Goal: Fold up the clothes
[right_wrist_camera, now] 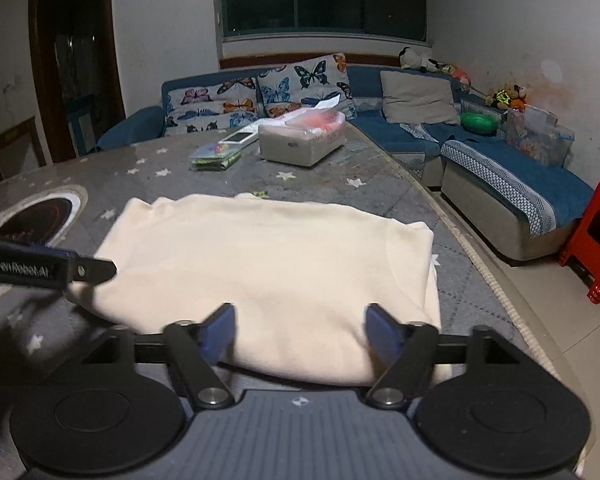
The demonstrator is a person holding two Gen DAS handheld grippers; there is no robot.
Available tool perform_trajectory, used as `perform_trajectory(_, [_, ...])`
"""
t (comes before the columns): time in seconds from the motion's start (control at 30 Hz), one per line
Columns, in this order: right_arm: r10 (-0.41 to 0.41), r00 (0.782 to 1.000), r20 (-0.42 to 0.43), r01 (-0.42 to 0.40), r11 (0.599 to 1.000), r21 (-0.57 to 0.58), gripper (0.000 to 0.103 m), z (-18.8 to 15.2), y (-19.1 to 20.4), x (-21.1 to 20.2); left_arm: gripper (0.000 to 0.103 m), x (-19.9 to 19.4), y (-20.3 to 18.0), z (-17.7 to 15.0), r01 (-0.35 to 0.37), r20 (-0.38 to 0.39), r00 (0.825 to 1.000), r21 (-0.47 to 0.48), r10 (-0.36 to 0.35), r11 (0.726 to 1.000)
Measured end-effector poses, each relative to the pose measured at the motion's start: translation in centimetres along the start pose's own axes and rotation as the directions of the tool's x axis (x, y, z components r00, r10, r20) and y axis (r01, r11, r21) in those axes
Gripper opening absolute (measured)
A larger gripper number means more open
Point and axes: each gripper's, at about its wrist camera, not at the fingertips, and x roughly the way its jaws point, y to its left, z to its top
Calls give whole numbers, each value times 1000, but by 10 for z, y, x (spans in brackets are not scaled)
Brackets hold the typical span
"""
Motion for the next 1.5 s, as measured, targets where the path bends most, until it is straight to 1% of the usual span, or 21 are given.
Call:
perform_trajectory(0.07, [4, 1000, 6, -4, 1000, -1, 78, 0, 4, -2, 66, -3, 0, -2, 4, -1, 1000, 1, -4, 1000])
perform_trajectory(0.17, [9, 1000, 12, -9, 1000, 5, 82, -2, 10, -6, 70, -9, 2, -6, 7, 4, 1000, 1, -7, 1000])
perform_trajectory(0.23, [6, 1000, 16, -6, 1000, 12, 88, -3, 12, -9, 74, -12, 3, -9, 7, 4, 1000, -2, -7, 1000])
perform_trajectory(0.37, [12, 1000, 24, -13, 1000, 25, 91, -6, 20, -14, 80, -18, 7, -15, 7, 5, 1000, -11, -7, 1000])
perform_trajectory(0.43, [6, 1000, 28, -7, 1000, 27, 97, -7, 24, -16, 84, -21, 10, -19, 3, 5, 1000, -16, -3, 1000])
perform_trajectory(0.5, [5, 1000, 29, -6, 1000, 26, 99, -8, 29, -18, 87, -25, 13, -23, 0, 6, 1000, -22, 1, 1000])
perform_trajectory(0.53, [5, 1000, 30, -6, 1000, 25, 100, -9, 31, -19, 90, -26, 15, -24, -2, 7, 1000, -25, 2, 1000])
perform_trajectory(0.63, [8, 999, 31, -9, 1000, 18, 103, -10, 39, -20, 93, -32, 21, -28, -8, 14, 1000, -35, 8, 999])
perform_trajectory(0.77, [16, 999, 34, -16, 1000, 14, 103, -11, 48, -22, 96, -39, 26, -34, -23, 23, 999, -35, 24, 999])
perform_trajectory(0.83, [17, 999, 35, -17, 1000, 15, 103, -12, 52, -22, 101, -43, 28, -37, -33, 28, 999, -30, 33, 999])
perform_trajectory(1.1, [18, 999, 31, -19, 1000, 5, 103, -18, 65, -24, 103, -59, 38, -48, -66, 54, 996, -49, 69, 997])
perform_trajectory(1.43, [38, 999, 34, -38, 999, -1, 103, -22, 79, -26, 103, -70, 55, -60, -122, 66, 990, -84, 128, 989])
perform_trajectory(1.5, [42, 998, 39, -42, 999, -9, 103, -21, 82, -26, 103, -72, 57, -61, -123, 65, 989, -89, 129, 988])
